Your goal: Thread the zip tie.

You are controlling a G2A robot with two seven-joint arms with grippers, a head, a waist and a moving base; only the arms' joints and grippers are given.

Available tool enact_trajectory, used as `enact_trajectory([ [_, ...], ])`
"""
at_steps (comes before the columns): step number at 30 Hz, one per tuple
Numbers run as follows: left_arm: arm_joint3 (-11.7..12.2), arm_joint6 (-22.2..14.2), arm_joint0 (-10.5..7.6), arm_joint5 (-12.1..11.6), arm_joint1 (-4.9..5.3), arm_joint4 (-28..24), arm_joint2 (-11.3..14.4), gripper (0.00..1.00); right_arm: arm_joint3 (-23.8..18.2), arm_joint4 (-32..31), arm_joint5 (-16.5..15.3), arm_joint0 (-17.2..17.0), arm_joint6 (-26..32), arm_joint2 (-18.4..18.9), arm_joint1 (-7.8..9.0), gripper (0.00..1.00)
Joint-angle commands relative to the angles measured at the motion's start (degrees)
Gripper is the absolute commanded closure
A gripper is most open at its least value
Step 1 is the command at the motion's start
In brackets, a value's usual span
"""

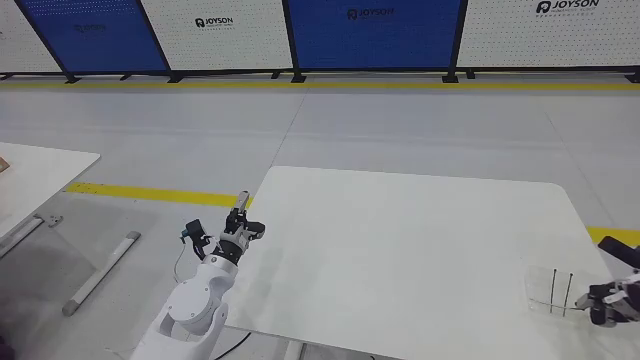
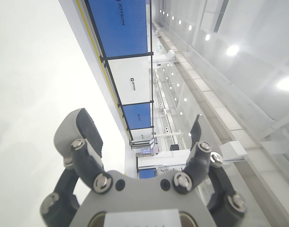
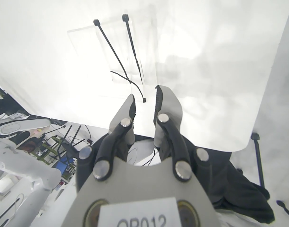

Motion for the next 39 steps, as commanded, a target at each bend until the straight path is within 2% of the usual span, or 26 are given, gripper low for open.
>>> enact_trajectory([
  [1, 0.0, 0.0, 0.0, 0.0, 0.0, 0.0, 0.0, 0.0, 0.2, -0.2, 0.0, 0.6, 0.0, -0.9, -0.07, 0.78],
  [9, 0.0, 0.0, 0.0, 0.0, 0.0, 0.0, 0.0, 0.0, 1.2, -0.3, 0.0, 2.9, 0.0, -3.9, -0.28, 0.81],
  [21, 0.0, 0.0, 0.0, 0.0, 0.0, 0.0, 0.0, 0.0, 1.7, -0.1, 0.0, 5.3, 0.0, -7.1, -0.39, 0.78],
  [26, 0.0, 0.0, 0.0, 0.0, 0.0, 0.0, 0.0, 0.0, 1.9, -0.1, 0.0, 6.1, 0.0, -8.3, -0.4, 0.85],
  [32, 0.0, 0.0, 0.0, 0.0, 0.0, 0.0, 0.0, 0.0, 2.7, 0.3, 0.0, 7.2, 0.0, -9.8, -0.6, 0.99],
  [39, 0.0, 0.0, 0.0, 0.0, 0.0, 0.0, 0.0, 0.0, 3.0, 1.0, 0.0, 8.1, 0.0, -10.5, -0.48, 1.0],
])
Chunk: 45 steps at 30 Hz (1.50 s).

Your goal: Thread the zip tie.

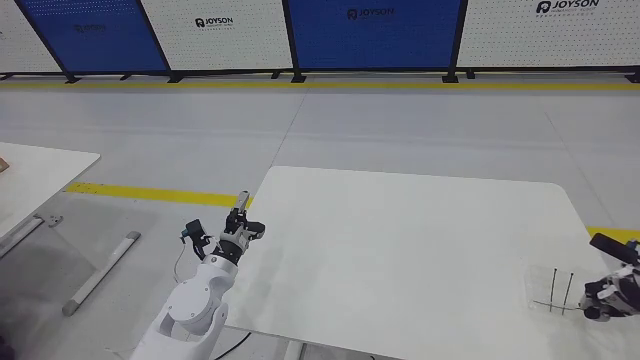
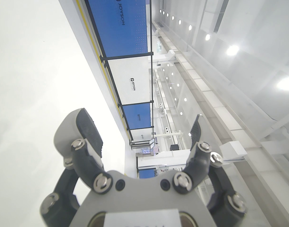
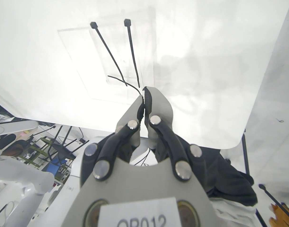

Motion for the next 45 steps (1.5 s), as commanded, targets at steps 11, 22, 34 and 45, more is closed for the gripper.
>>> enact_trajectory([
  [11, 0.0, 0.0, 0.0, 0.0, 0.0, 0.0, 0.0, 0.0, -1.5, 0.8, 0.0, -0.6, 0.0, 1.4, 1.26, 1.0],
  [22, 0.0, 0.0, 0.0, 0.0, 0.0, 0.0, 0.0, 0.0, -9.1, 9.3, -0.8, -11.6, -7.7, 13.2, 6.32, 1.0],
  [34, 0.0, 0.0, 0.0, 0.0, 0.0, 0.0, 0.0, 0.0, -10.6, 12.4, -2.7, -15.2, -8.4, 16.4, 7.69, 1.0],
  [45, 0.0, 0.0, 0.0, 0.0, 0.0, 0.0, 0.0, 0.0, -9.4, 17.3, -11.2, -17.6, -12.9, 20.2, 8.18, 1.0],
])
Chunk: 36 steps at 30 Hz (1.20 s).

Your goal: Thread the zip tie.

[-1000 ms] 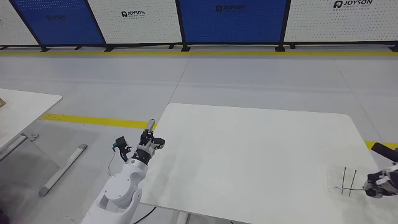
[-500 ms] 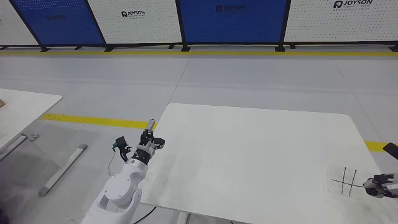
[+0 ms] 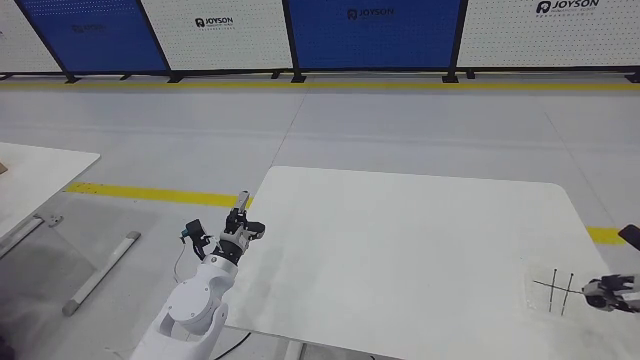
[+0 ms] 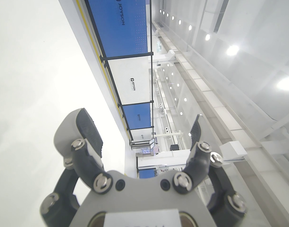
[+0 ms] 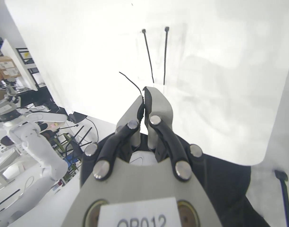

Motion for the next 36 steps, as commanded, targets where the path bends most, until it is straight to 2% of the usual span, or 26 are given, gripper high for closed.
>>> enact_trajectory([
  [1, 0.0, 0.0, 0.0, 0.0, 0.0, 0.0, 0.0, 0.0, 0.0, 1.8, -4.2, -1.5, -1.3, 2.4, 0.59, 1.0],
  [4, 0.0, 0.0, 0.0, 0.0, 0.0, 0.0, 0.0, 0.0, -2.8, 3.1, -8.8, -4.4, -2.9, 6.1, 1.69, 1.0],
  [7, 0.0, 0.0, 0.0, 0.0, 0.0, 0.0, 0.0, 0.0, -7.1, 2.9, -10.7, -7.5, -4.6, 9.0, 2.57, 1.0],
  [10, 0.0, 0.0, 0.0, 0.0, 0.0, 0.0, 0.0, 0.0, -11.2, 2.8, -12.5, -9.4, -4.7, 10.2, 2.82, 1.0],
  [13, 0.0, 0.0, 0.0, 0.0, 0.0, 0.0, 0.0, 0.0, -11.9, 3.6, -12.8, -9.2, -3.2, 9.6, 2.51, 1.0],
  [24, 0.0, 0.0, 0.0, 0.0, 0.0, 0.0, 0.0, 0.0, -11.9, 3.6, -12.8, -9.2, -3.2, 9.6, 2.51, 1.0],
  [25, 0.0, 0.0, 0.0, 0.0, 0.0, 0.0, 0.0, 0.0, -11.8, 4.0, -13.3, -9.6, -4.5, 9.6, 2.37, 1.0],
  [27, 0.0, 0.0, 0.0, 0.0, 0.0, 0.0, 0.0, 0.0, -11.3, 5.3, -16.6, -10.4, -5.6, 9.6, 2.09, 1.0],
  [31, 0.0, 0.0, 0.0, 0.0, 0.0, 0.0, 0.0, 0.0, -11.5, 7.1, -26.3, -11.8, -7.4, 8.5, 1.2, 1.0],
  [34, 0.0, 0.0, 0.0, 0.0, 0.0, 0.0, 0.0, 0.0, -12.1, 6.7, -30.4, -11.6, -8.9, 7.2, 0.36, 1.0],
  [36, 0.0, 0.0, 0.0, 0.0, 0.0, 0.0, 0.0, 0.0, -13.1, 6.8, -30.4, -11.1, -9.2, 6.3, -0.22, 1.0],
])
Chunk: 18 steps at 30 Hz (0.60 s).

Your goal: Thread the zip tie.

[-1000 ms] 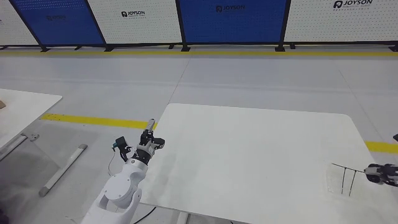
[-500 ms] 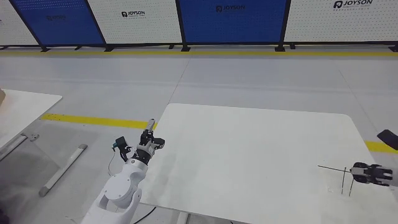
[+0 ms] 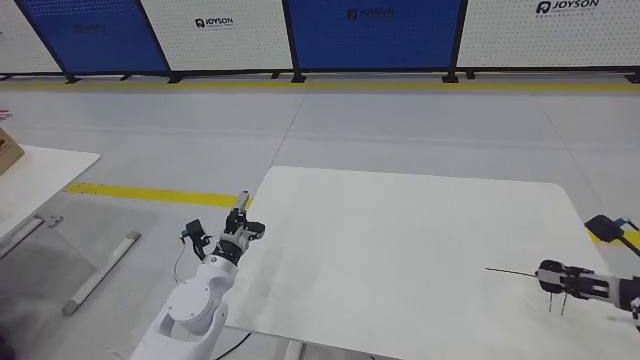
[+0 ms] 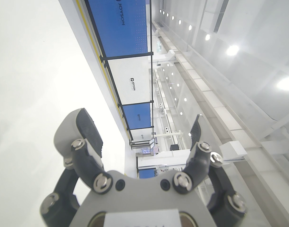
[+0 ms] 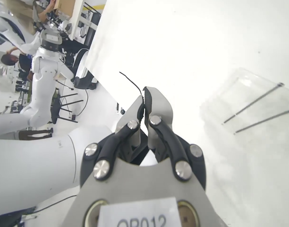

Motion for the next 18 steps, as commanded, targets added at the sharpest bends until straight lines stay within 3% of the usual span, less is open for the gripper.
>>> enact_trajectory([
  [1, 0.0, 0.0, 0.0, 0.0, 0.0, 0.0, 0.0, 0.0, -0.7, -0.2, 0.1, 0.6, 0.1, -0.8, -0.58, 1.0],
  [4, 0.0, 0.0, 0.0, 0.0, 0.0, 0.0, 0.0, 0.0, -1.2, 0.8, 0.1, 2.4, 2.9, -3.4, -1.91, 1.0],
  [9, 0.0, 0.0, 0.0, 0.0, 0.0, 0.0, 0.0, 0.0, 3.2, 5.0, 0.1, 9.1, 7.0, -9.9, -5.57, 1.0],
  [18, 0.0, 0.0, 0.0, 0.0, 0.0, 0.0, 0.0, 0.0, 3.2, 5.0, 0.1, 9.1, 7.0, -9.9, -5.57, 1.0],
])
